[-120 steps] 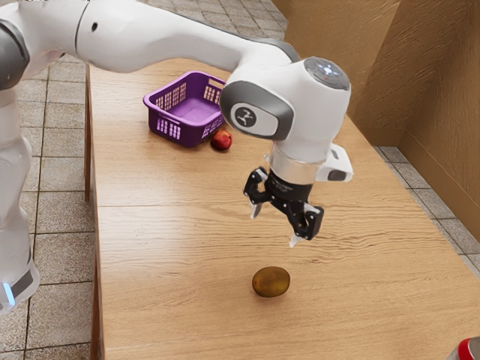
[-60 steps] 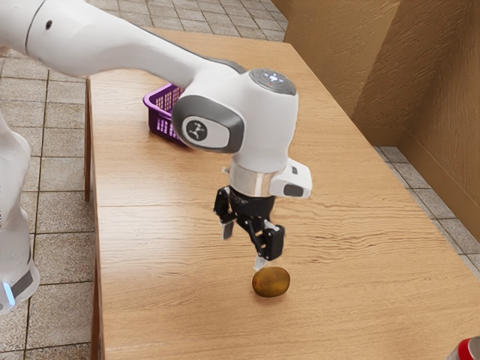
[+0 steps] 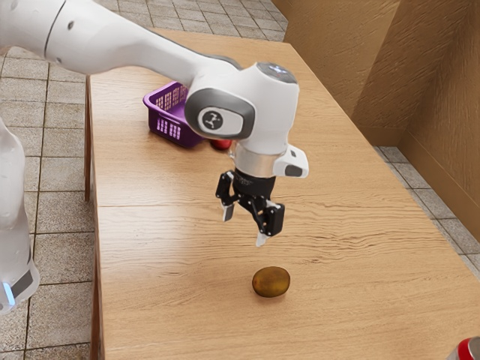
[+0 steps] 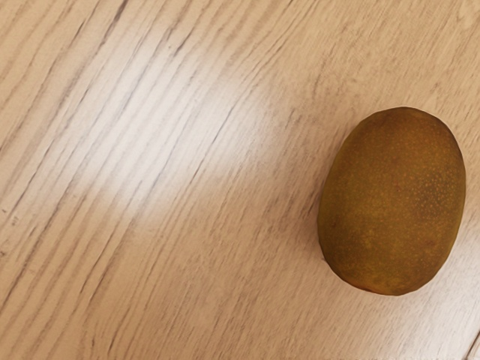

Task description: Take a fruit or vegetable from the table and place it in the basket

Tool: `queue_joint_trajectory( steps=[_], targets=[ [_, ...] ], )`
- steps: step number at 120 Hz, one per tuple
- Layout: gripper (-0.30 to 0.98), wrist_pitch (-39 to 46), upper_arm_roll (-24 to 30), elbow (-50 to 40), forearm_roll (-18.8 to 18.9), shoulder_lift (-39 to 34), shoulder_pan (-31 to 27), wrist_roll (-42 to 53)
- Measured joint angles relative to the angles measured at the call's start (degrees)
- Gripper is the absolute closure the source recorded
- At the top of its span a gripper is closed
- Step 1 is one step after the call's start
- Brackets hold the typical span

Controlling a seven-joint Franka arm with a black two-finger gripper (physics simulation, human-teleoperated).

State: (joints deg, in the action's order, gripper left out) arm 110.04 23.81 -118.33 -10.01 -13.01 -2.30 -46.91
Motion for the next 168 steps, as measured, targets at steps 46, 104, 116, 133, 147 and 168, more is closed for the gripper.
queue_joint_trajectory(
  steps=[46,104,116,133,147,168],
  targets=[
    [0.0,5.74,0.0,1.51,0.34,8.38,0.16,4.99],
    [0.0,14.68,0.0,1.5,0.52,12.14,3.61,8.4],
    [0.0,15.24,-0.07,1.5,0.47,12.54,3.63,8.85],
    [0.0,15.71,-0.08,1.5,0.47,13.3,3.51,9.36],
    [0.0,16.23,-0.08,1.55,0.5,14.56,3.37,9.7],
    [0.0,17.05,-0.14,1.57,0.52,16.12,1.9,10.11]
  ],
)
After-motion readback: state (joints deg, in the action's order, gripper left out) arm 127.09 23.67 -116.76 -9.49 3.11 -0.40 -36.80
